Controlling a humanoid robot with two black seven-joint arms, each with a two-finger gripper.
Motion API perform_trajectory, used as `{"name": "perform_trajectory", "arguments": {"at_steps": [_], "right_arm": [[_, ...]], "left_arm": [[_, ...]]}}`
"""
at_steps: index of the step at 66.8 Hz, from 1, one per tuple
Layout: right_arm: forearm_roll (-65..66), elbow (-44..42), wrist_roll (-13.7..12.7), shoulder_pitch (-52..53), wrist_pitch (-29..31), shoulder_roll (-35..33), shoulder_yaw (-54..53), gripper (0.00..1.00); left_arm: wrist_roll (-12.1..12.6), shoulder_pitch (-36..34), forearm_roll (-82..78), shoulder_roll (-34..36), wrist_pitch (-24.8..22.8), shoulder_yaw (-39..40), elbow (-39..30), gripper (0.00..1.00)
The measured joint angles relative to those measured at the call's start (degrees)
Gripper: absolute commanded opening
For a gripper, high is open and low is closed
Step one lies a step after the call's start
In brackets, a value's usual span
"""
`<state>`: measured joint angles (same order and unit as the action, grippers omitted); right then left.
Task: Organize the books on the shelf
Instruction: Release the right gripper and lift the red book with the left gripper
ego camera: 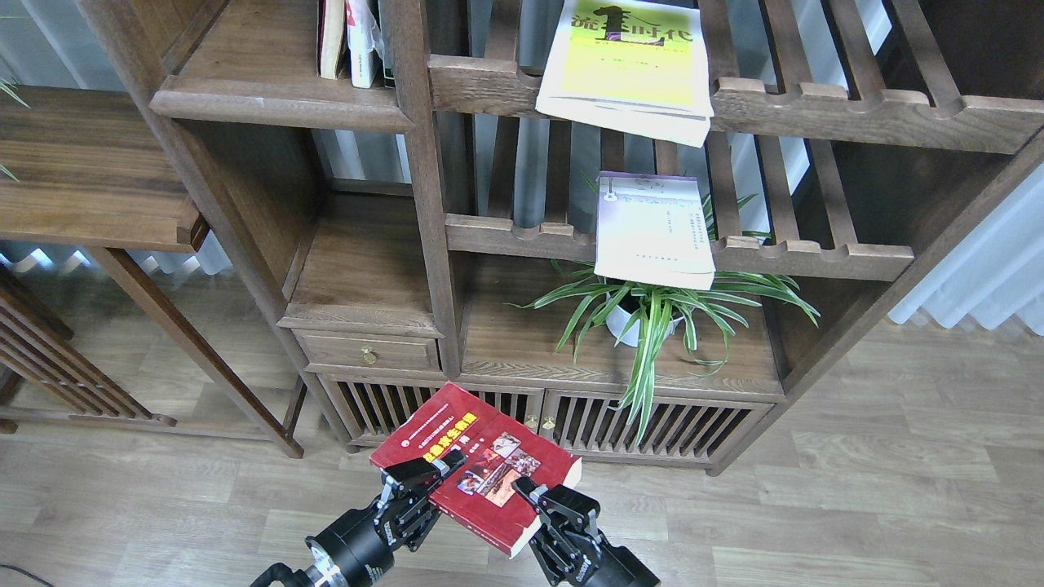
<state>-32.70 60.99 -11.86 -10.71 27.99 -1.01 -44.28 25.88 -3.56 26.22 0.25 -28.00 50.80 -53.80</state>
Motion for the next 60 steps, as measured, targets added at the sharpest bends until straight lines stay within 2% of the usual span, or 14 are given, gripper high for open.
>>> {"name": "perform_trajectory", "arguments": {"at_steps": [6, 11, 15, 16, 20, 31, 42, 52, 60], "right_arm": [[0.05, 0.0, 0.02, 0.0, 0.0, -0.01, -0.02, 0.18], [0.18, 0.02, 0.04, 0.01, 0.0, -0.02, -0.05, 0.32], [0.26, 0.03, 0.06, 0.01, 0.0, -0.02, -0.1, 0.56], [0.29, 0.03, 0.06, 0.01, 0.0, -0.02, -0.14, 0.67], [0.55, 0.03, 0.11, 0.29, 0.0, -0.13, -0.17, 0.98], [3.99, -0.22, 0.64, 2.31, 0.0, -2.48, -0.4, 0.99], [4.56, -0.8, 0.85, 2.51, 0.0, -3.82, -0.72, 0.99], [4.58, -2.78, 0.88, 2.73, 0.01, -4.32, -2.5, 0.99], [4.58, -5.14, 0.89, 3.19, 0.0, -4.24, -3.91, 0.99]], "left_arm": [[-0.65, -0.02, -0.14, 0.04, 0.0, 0.35, -0.22, 0.05], [-1.28, -0.03, -0.2, 0.07, 0.0, 0.38, -0.37, 0.05], [-1.71, -0.03, -0.21, 0.07, 0.0, 0.95, -0.4, 0.05], [-1.83, -0.04, -0.21, 0.08, 0.0, 1.18, -0.41, 0.05], [-2.42, -0.04, -0.2, 0.1, 0.0, 2.19, -0.44, 0.05], [-3.14, 0.15, -0.16, 0.1, 0.0, 3.41, -0.72, 0.05], [-2.1, 1.29, -1.09, 1.29, 0.0, 4.32, -2.37, 0.05], [0.4, 3.65, -6.41, 8.0, 0.0, 5.39, -7.12, 0.05], [0.95, 6.41, -9.76, 14.77, 0.0, 7.75, -11.89, 0.05]]}}
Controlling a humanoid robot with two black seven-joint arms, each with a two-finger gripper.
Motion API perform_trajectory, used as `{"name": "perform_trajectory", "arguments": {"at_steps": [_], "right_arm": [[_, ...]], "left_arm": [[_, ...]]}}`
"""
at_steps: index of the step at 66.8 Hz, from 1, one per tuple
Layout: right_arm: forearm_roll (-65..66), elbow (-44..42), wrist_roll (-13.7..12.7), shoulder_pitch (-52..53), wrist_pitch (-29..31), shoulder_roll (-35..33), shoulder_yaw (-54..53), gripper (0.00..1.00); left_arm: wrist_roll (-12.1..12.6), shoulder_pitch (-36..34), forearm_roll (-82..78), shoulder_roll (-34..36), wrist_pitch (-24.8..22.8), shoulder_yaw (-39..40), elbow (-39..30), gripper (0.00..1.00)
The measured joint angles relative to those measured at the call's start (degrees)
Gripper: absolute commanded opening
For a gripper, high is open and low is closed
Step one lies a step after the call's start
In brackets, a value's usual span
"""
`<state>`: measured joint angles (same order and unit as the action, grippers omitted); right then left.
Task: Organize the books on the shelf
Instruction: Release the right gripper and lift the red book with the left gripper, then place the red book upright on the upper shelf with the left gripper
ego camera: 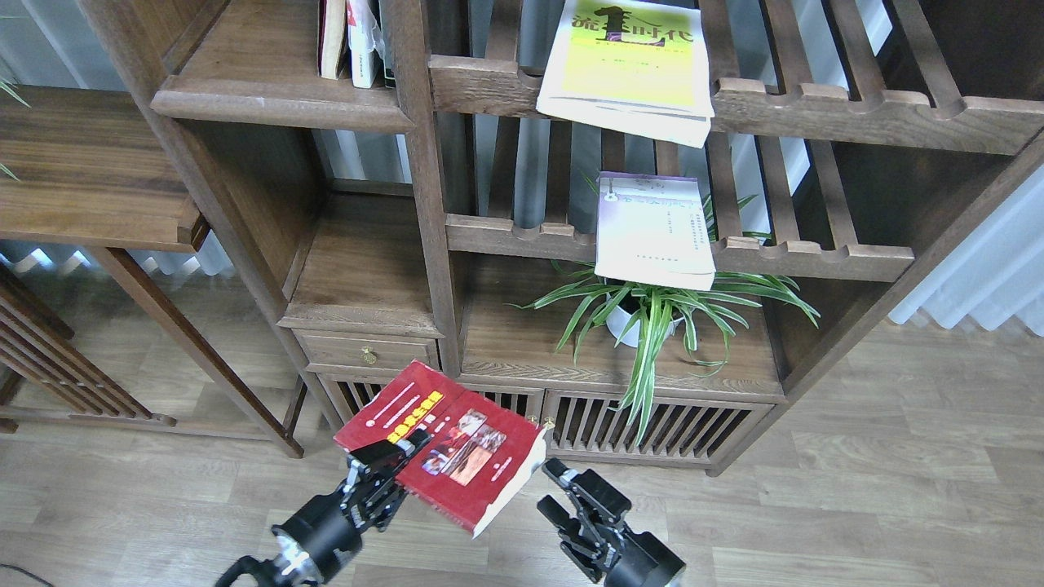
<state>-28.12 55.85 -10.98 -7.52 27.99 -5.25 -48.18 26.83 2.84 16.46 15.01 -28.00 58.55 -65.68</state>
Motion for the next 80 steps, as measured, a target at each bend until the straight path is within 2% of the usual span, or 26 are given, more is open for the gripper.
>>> {"name": "perform_trajectory", "arguments": {"at_steps": [6, 7, 25, 47, 55, 56, 64, 80], "right_arm": [[0.0, -1.19, 0.0, 0.35, 0.0, 0.05, -0.41, 0.99], [0.0, -1.44, 0.0, 0.5, 0.0, 0.01, -0.48, 0.99], [0.0, -0.7, -0.18, 0.43, 0.0, 0.03, -0.42, 0.99], [0.32, -1.63, -0.45, 1.21, 0.0, -0.66, -0.47, 0.99], [0.33, -1.64, -0.6, 1.17, 0.01, -0.37, -0.16, 0.99], [0.33, -1.64, -0.63, 1.19, 0.01, -0.02, -0.1, 0.99], [0.33, -1.26, -0.63, 1.23, 0.01, 0.24, -0.19, 0.99], [0.0, -0.36, -0.63, -0.12, 0.01, -0.58, -0.41, 0.99]], "left_arm": [[0.07, 2.02, -1.08, 4.95, 0.0, 3.07, -3.39, 0.05], [0.08, 2.89, -1.71, 7.48, 0.0, 5.01, -5.01, 0.05], [0.48, 4.41, -9.4, 17.43, 0.0, 17.12, -12.67, 0.05], [1.18, 1.95, -10.52, 26.05, 0.0, 29.77, -13.59, 0.05], [1.18, -3.64, -9.75, 29.36, 0.0, 31.96, -13.59, 0.05], [1.18, -6.58, -9.27, 31.01, 0.0, 32.15, -13.59, 0.05], [1.2, -13.29, -8.58, 34.55, 0.0, 31.75, -13.53, 0.06], [1.2, -30.04, -8.47, 41.18, 0.0, 25.74, -11.07, 0.06]]}}
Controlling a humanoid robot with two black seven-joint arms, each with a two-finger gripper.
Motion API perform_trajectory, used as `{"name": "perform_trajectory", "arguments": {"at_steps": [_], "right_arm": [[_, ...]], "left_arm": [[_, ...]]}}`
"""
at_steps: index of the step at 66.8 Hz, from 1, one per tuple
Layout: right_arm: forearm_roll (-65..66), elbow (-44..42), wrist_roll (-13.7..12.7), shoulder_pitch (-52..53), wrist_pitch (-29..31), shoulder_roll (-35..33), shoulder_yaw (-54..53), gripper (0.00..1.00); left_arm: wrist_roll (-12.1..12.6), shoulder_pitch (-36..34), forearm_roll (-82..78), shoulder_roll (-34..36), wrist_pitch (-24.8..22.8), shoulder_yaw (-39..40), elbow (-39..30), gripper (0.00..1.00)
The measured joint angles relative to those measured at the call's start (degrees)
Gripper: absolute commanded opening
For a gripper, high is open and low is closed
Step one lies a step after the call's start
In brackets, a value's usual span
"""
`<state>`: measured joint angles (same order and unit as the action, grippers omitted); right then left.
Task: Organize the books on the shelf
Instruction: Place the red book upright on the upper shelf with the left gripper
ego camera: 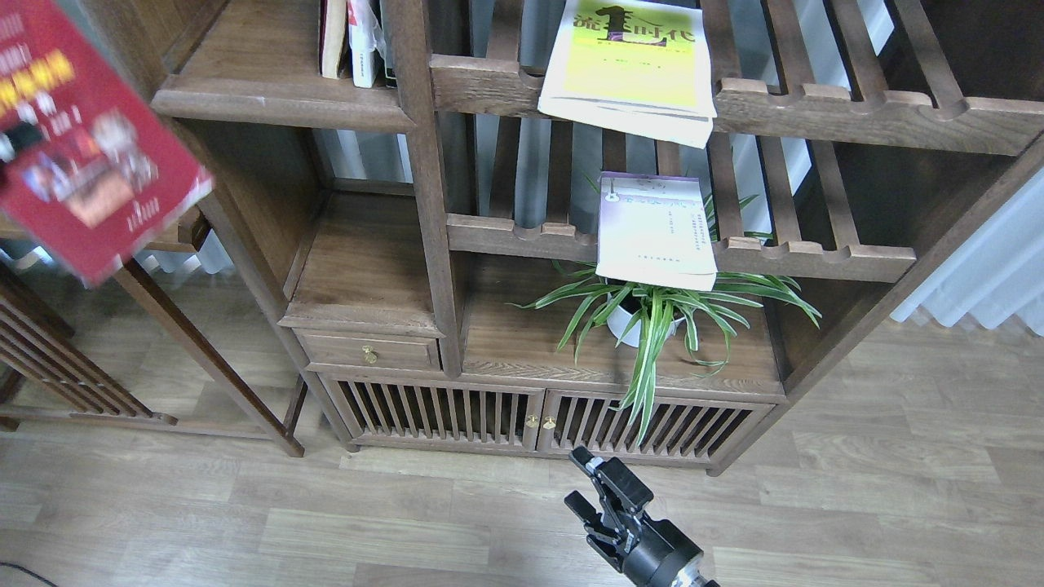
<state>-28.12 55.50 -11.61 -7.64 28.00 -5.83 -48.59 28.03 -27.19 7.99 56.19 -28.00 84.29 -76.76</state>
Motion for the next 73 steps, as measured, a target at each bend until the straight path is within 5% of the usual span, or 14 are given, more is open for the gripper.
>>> {"name": "perform_trajectory", "arguments": {"at_steps": [23, 33, 73], "right_arm": [[-0.02, -0.32, 0.21, -1.82, 0.0, -0.32, -0.15, 0.99], [-0.06, -0.35, 0.01, -1.95, 0.0, -0.33, -0.6, 0.99], [-0.09, 0.14, -0.33, -3.36, 0.0, -0.5, -0.9, 0.99]], "left_arm": [[-0.03, -29.06, -7.82, 0.94, 0.0, -18.25, 9.67, 0.07], [-0.04, -36.6, -12.35, -2.12, 0.0, -23.36, 14.38, 0.07], [-0.04, -54.46, -32.42, -29.5, 0.0, -26.09, 39.86, 0.06]]}}
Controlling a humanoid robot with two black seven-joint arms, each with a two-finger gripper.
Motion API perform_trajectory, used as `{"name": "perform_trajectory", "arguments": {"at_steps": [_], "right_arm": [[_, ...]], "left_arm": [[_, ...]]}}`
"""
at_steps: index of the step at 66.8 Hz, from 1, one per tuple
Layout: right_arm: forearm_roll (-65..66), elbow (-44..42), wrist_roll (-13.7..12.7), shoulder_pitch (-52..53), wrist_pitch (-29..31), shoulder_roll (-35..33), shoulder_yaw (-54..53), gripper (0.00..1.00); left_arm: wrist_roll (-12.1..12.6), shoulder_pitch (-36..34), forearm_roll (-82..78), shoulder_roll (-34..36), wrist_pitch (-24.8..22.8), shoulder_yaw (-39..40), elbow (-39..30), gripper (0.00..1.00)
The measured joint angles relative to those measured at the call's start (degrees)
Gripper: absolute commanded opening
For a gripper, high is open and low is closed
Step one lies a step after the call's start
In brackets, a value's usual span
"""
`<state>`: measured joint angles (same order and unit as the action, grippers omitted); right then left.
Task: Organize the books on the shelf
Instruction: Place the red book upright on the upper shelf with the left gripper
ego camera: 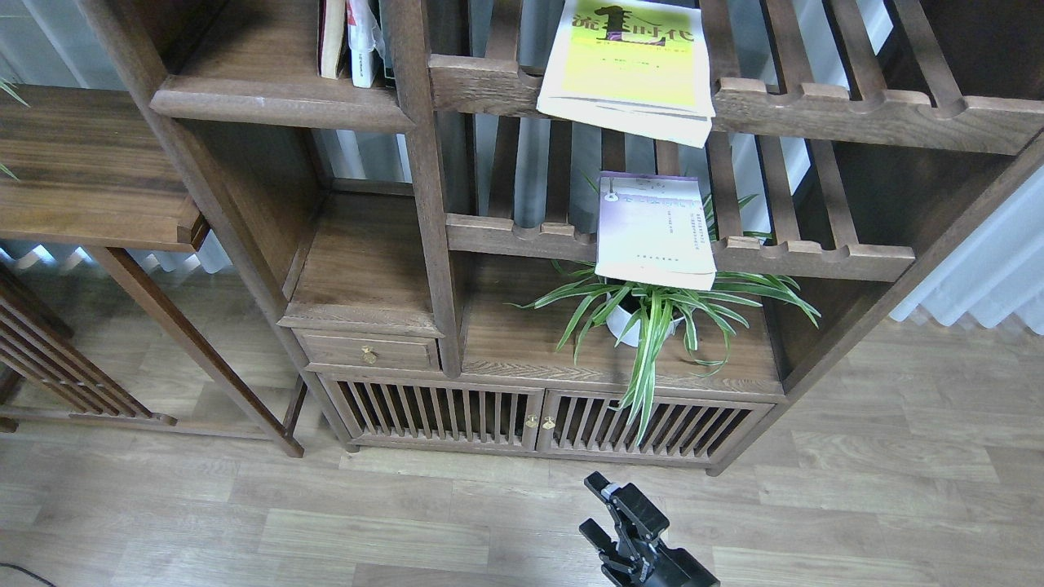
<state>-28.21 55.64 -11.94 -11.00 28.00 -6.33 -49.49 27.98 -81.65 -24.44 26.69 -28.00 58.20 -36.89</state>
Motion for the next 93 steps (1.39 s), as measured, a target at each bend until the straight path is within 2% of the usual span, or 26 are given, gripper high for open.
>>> {"name": "perform_trajectory", "arguments": {"at_steps": [9, 20, 26, 33, 47, 61, 82, 87, 93], "right_arm": [[0.0, 0.1, 0.02, -0.07, 0.0, 0.25, 0.0, 0.99], [0.0, 1.0, 0.02, -0.08, 0.0, 0.5, 0.0, 0.99], [0.0, 1.7, 0.02, -0.08, 0.0, 0.5, 0.0, 0.99], [0.0, 2.3, 0.0, -0.15, 0.0, 0.49, 0.0, 0.99], [0.0, 2.79, -0.02, -0.4, 0.0, 0.51, 0.0, 0.99], [-0.21, 3.67, 0.01, -0.52, 0.0, 0.48, -0.1, 0.99], [-0.37, 5.94, 0.14, -0.4, 0.0, 0.42, -0.98, 0.99], [-0.43, 6.01, 0.16, -0.4, 0.0, 0.57, -2.32, 0.99], [-0.66, 6.06, 0.21, -0.39, 0.0, 0.9, -4.07, 0.99]], "left_arm": [[-4.04, -1.97, -1.1, -2.36, 0.0, 0.36, 4.35, 0.06], [-7.57, -3.14, -1.21, -3.58, 0.0, 0.37, 7.42, 0.06], [-11.22, -3.26, -0.94, -5.09, 0.0, 0.37, 9.76, 0.06], [-13.74, -3.26, -0.75, -6.49, 0.0, 0.17, 11.89, 0.06], [-14.36, -3.36, -0.63, -9.37, 0.0, -1.26, 16.14, 0.06], [-15.08, -6.99, -0.54, -11.37, 0.0, -5.64, 21.66, 0.06], [-15.57, -8.52, -0.45, -11.41, 0.0, -11.18, 23.79, 0.06], [-16.85, -8.52, -0.45, -11.34, 0.0, -11.91, 23.8, 0.06], [-20.17, -8.17, -0.58, -11.48, 0.0, -12.77, 23.8, 0.06]]}}
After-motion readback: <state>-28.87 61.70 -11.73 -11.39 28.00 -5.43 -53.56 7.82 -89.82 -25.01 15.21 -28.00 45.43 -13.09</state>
